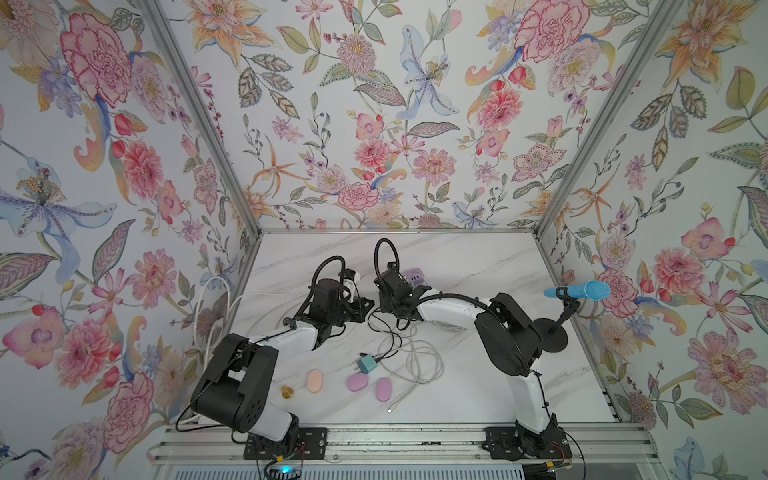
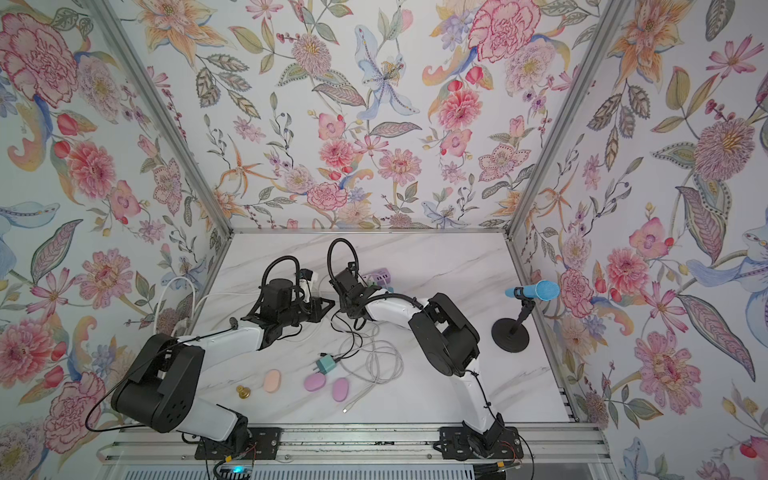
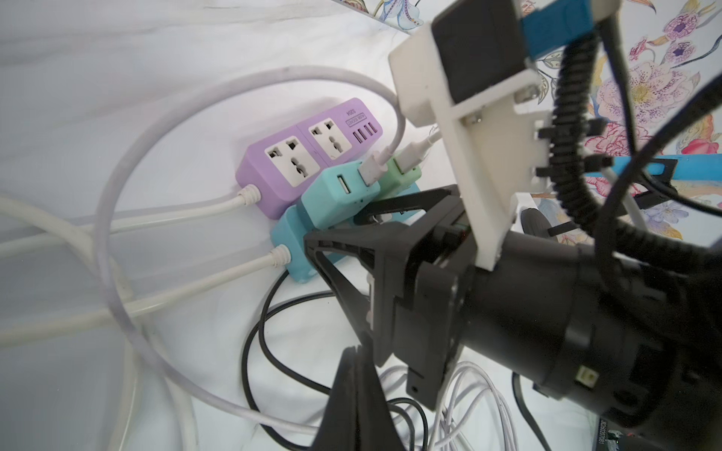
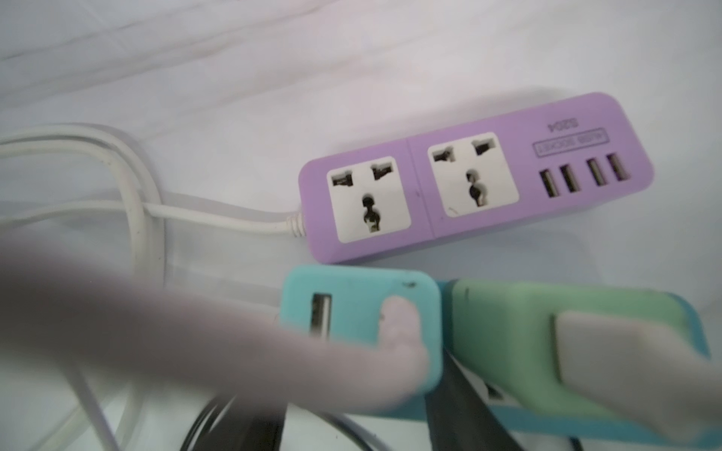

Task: Charge the bluetooth headset
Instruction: Insert the plug into the socket, then pick up the plug from the center of the board.

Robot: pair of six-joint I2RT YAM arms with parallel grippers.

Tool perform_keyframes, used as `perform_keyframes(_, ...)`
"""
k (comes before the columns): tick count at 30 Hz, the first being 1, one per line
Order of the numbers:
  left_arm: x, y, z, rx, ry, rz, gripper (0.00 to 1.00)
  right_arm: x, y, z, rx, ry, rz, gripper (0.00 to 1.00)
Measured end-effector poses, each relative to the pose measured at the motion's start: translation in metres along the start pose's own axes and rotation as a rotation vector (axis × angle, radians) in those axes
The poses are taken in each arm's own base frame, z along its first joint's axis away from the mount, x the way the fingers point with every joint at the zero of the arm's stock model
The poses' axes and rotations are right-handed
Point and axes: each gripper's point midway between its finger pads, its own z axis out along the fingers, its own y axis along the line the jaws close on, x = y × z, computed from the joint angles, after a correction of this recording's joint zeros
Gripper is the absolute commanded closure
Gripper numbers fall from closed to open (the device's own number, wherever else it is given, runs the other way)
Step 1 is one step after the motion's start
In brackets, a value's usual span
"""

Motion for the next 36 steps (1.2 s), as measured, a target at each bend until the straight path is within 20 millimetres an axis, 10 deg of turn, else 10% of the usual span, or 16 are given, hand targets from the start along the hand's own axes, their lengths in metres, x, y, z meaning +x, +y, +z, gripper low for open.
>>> perform_keyframes(14, -0.007, -0.012, -0.001, 0.052, -0.004, 0.014, 1.0, 0.061, 0.022, -0.082, -0.282, 0.253, -0.012, 0.48)
perform_keyframes(21, -0.024, -0.033, -0.015, 0.099, -0.037, 0.049, 0.97, 0.023, 0.056, -0.169, -0.552, 0.126, -0.057, 0.48)
perform_keyframes(25, -0.036, -0.045, -0.029, 0.113, -0.074, 0.077, 0.9, -0.004, 0.04, -0.209, -0.596, 0.009, -0.028, 0.5)
perform_keyframes(29, -0.047, -0.051, -0.045, 0.108, -0.1, 0.099, 0.78, 0.001, 0.018, -0.218, -0.534, -0.02, -0.035, 0.51)
perform_keyframes(36, -0.051, -0.054, -0.068, 0.082, -0.108, 0.124, 0.43, 0.08, 0.024, -0.201, -0.444, 0.129, -0.194, 0.56)
